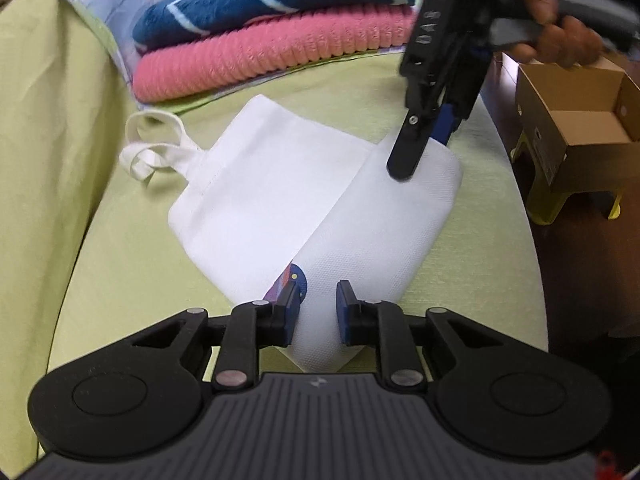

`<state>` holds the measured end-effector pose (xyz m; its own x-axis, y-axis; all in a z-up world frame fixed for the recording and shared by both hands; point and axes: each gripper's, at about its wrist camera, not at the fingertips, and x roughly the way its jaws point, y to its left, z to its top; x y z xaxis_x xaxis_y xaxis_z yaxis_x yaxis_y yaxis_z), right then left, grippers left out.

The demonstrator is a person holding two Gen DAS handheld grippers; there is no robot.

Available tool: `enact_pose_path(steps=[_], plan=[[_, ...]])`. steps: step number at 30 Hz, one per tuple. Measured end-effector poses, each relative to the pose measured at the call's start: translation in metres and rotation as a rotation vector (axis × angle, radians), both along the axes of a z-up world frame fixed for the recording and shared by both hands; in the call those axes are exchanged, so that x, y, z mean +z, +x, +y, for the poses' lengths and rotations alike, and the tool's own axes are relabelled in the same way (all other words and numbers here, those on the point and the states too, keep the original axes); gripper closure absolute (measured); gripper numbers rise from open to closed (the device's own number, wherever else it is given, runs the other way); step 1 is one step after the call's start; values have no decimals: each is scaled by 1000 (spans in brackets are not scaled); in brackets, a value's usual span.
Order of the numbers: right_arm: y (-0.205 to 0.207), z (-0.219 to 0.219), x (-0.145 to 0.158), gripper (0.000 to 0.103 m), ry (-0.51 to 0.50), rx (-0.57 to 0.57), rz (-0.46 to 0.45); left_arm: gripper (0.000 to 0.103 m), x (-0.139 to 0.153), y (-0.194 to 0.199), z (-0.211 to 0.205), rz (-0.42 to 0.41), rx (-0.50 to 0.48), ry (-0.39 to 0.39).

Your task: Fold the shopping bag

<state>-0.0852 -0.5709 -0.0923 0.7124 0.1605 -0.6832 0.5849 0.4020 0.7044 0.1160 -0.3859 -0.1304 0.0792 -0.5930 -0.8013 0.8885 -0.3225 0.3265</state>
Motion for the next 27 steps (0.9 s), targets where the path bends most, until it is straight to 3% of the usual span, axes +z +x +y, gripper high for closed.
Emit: enact_pose_path(steps=[1, 2, 5, 8, 10, 12, 17, 22, 27], plan=[[-4, 13, 14, 41, -153, -32, 25, 81, 0, -1, 0, -4, 4, -2], [-7, 27, 29, 41, -314, -66, 54, 81, -1, -2, 0, -6, 8, -4], [-21, 76, 57, 61, -689, -83, 47, 82, -1, -4, 2, -11, 18, -11], [-42, 97, 57, 84, -861, -28, 24, 82, -1, -6, 3, -14, 27, -16], [-32, 107, 48, 89, -935, 1, 56, 82, -1, -6, 3, -11, 36, -18], [4, 125, 36, 90, -940, -5, 69, 82, -1, -6, 4, -8, 45, -21], [40, 115, 14, 89, -864, -24, 76, 82, -2, -2, 0, 20, 77, -22], [41, 110, 5, 87, -801, -18, 56, 82, -3, -2, -1, 38, 113, -31], [47, 112, 2, 87, -809, -25, 69, 82, -3, -7, -1, 13, 128, -33]])
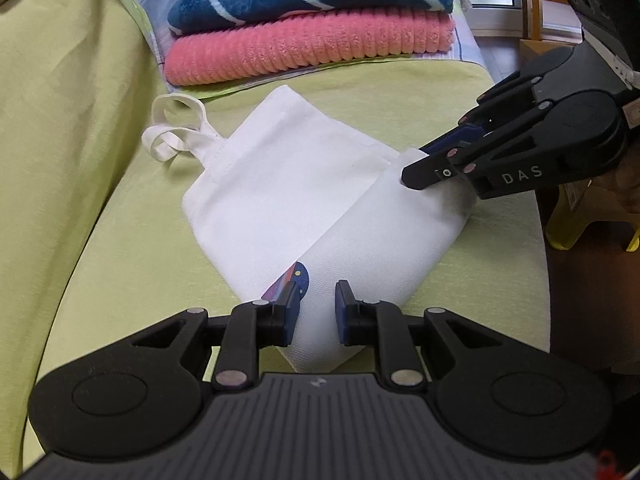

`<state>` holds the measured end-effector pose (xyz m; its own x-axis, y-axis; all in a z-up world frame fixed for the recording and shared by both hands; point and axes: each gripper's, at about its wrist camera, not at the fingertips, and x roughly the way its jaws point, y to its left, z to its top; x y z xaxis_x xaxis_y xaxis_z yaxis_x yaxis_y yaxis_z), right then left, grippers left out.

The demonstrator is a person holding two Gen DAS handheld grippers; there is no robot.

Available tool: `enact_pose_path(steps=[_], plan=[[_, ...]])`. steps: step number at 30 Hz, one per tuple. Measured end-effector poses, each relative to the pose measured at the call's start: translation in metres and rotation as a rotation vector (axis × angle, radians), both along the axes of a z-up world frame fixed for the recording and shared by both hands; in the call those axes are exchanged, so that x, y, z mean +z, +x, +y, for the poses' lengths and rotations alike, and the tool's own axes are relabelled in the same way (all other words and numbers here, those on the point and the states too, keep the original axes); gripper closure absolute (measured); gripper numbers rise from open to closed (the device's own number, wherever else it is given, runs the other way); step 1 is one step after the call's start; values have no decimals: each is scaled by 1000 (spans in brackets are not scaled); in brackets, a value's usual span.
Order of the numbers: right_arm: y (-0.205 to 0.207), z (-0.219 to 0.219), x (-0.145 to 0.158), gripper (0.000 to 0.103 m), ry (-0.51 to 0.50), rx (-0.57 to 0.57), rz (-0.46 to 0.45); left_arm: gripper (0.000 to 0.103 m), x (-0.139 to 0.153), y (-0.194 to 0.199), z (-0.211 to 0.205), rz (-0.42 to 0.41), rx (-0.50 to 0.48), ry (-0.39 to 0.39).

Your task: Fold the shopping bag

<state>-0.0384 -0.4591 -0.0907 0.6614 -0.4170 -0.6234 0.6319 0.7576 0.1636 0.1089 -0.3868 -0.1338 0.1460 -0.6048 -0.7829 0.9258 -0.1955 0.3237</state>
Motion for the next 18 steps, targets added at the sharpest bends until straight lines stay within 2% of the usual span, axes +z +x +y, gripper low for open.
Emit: enact_pose_path(steps=[11, 13, 14, 16, 18], plan=[[10, 6, -2, 87, 8, 3, -2, 81, 3, -1, -1, -6, 9, 11], [10, 6, -1, 87, 8, 4, -2, 79, 5, -2, 1, -14, 11, 8], [7, 2, -1, 87, 9, 2, -2, 74, 6, -2, 2, -20, 11, 7], [4, -3, -1, 87, 12, 1, -3, 65, 7, -10, 11, -96, -31, -21], [5, -3, -2, 87, 22, 6, -7, 63, 4, -24, 34, -260, -156, -82]])
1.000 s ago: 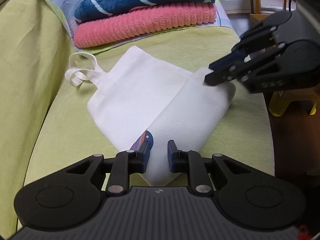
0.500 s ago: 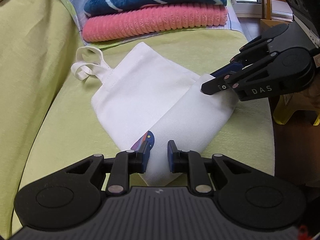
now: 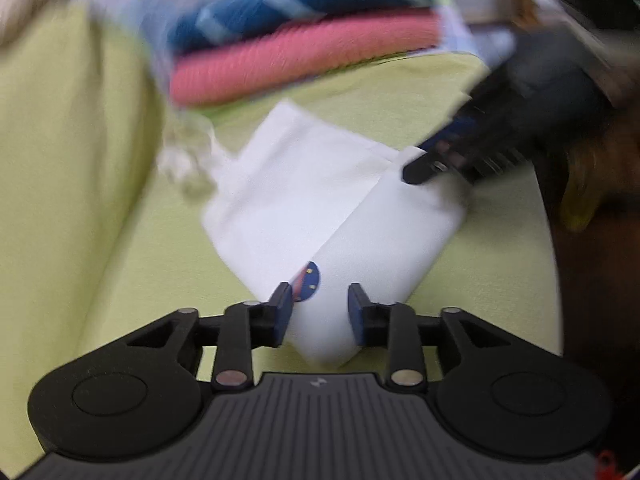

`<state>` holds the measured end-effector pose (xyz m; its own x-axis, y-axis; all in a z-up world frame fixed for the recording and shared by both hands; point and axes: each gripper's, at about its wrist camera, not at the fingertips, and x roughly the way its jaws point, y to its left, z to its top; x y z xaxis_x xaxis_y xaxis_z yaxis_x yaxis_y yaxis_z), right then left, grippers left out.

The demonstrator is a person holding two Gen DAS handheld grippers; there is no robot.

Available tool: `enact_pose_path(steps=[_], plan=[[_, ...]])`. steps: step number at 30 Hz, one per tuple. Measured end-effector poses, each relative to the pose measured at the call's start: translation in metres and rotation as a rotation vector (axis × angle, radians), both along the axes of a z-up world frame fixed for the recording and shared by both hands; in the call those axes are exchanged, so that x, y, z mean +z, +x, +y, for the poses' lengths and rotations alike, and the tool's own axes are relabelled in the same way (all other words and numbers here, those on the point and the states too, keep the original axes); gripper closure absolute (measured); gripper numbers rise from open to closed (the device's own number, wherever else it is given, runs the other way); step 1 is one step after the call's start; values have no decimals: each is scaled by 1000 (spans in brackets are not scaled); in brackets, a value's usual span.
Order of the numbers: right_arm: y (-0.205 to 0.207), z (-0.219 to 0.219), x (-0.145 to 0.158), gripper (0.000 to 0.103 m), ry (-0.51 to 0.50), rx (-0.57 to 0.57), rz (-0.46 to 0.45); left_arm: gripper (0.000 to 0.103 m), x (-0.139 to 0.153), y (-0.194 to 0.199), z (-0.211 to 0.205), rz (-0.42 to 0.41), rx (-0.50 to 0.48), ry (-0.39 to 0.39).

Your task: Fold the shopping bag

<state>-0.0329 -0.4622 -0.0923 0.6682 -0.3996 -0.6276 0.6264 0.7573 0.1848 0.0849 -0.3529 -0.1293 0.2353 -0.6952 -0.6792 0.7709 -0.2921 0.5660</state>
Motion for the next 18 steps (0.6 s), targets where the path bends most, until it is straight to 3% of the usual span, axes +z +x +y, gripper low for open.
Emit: enact_pose_path(steps=[2, 5, 10, 14, 18], plan=[[0, -1, -1, 86, 9, 6, -5, 55, -10, -11, 25, -178, -124, -32], [-1, -6, -1, 86, 36, 9, -16, 53, -31, -19, 53, -381, -267, -26], [-5, -15, -2, 83, 100, 0, -37, 52, -67, -19, 54, -561, -343, -5], [-8, -23, -5, 78, 154, -8, -63, 56, -91, -16, 40, -622, -395, -38], [-11, -30, -8, 74, 200, -18, -95, 57, -79, -4, 18, -491, -393, 6]])
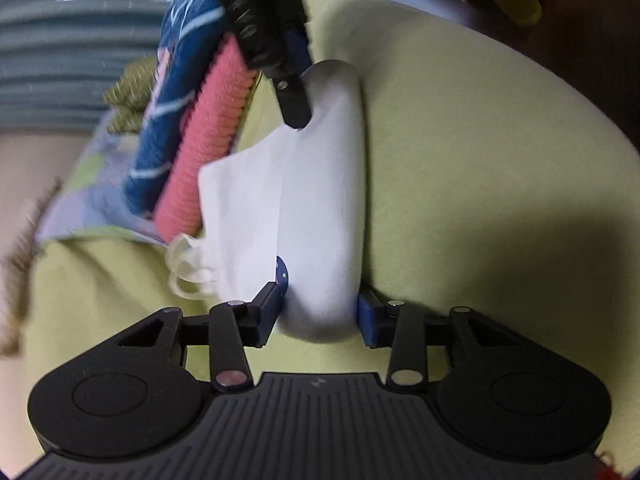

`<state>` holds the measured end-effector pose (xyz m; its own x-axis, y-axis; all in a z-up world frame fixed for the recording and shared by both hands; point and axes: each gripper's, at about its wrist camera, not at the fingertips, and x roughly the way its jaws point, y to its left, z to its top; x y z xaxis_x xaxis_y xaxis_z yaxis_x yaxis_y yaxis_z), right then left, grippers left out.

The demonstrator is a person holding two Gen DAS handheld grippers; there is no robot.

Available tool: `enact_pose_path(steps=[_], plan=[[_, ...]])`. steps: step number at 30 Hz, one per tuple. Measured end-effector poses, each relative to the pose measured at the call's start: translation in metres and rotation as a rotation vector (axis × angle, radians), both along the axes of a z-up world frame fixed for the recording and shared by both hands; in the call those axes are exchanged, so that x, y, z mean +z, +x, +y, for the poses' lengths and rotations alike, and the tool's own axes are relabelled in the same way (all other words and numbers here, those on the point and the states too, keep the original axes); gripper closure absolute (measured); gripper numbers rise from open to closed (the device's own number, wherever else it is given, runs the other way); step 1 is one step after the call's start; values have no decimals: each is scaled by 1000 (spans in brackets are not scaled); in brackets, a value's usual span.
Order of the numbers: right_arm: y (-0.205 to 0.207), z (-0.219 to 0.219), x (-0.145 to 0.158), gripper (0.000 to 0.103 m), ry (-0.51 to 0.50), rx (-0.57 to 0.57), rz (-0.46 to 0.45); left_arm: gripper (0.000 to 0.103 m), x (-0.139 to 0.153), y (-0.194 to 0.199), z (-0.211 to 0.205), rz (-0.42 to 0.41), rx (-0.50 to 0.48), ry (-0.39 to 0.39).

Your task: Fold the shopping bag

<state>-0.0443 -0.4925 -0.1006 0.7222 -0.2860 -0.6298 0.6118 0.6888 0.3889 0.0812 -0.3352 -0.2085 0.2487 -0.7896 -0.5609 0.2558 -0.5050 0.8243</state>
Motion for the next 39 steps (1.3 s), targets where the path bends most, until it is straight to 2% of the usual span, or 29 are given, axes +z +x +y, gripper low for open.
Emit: enact_pose_path(steps=[2, 5, 6, 8, 10, 13, 16, 18, 21, 22, 25, 29, 33, 39], plan=[[0, -2, 2, 73, 0, 12, -9, 57, 8, 3, -6, 21, -2, 49], [-5, 9, 15, 66, -136, 97, 2, 57, 16, 10, -11, 65, -3, 93], [-7, 16, 19, 66, -215, 144, 17, 57, 18, 11, -12, 81, 1, 102], [-11, 37, 24, 57, -404, 261, 57, 57, 21, 13, -14, 99, 3, 112], [-14, 61, 20, 37, -618, 394, 122, 57, 22, 14, -15, 109, 3, 119], [-11, 91, 1, 39, -927, 569, 242, 57, 25, 16, -18, 122, 1, 134], [-4, 102, -19, 43, -1143, 682, 307, 57, 27, 18, -19, 134, -3, 148], [4, 101, -28, 52, -1219, 732, 344, 57, 29, 21, -21, 146, -5, 155], [8, 96, -37, 56, -1280, 792, 331, 56, 31, 24, -24, 170, -4, 165], [9, 93, -37, 57, -1258, 794, 319, 56, 32, 25, -25, 181, -2, 166], [14, 82, -27, 57, -1083, 754, 285, 56, 33, 27, -30, 210, 4, 161], [19, 71, -14, 58, -884, 704, 262, 56, 41, 30, -38, 293, 65, 170], [18, 66, -2, 58, -737, 694, 250, 56, 50, 29, -42, 358, 128, 190], [-11, 62, 8, 58, -487, 721, 199, 56, 74, 13, -25, 483, 140, 309]])
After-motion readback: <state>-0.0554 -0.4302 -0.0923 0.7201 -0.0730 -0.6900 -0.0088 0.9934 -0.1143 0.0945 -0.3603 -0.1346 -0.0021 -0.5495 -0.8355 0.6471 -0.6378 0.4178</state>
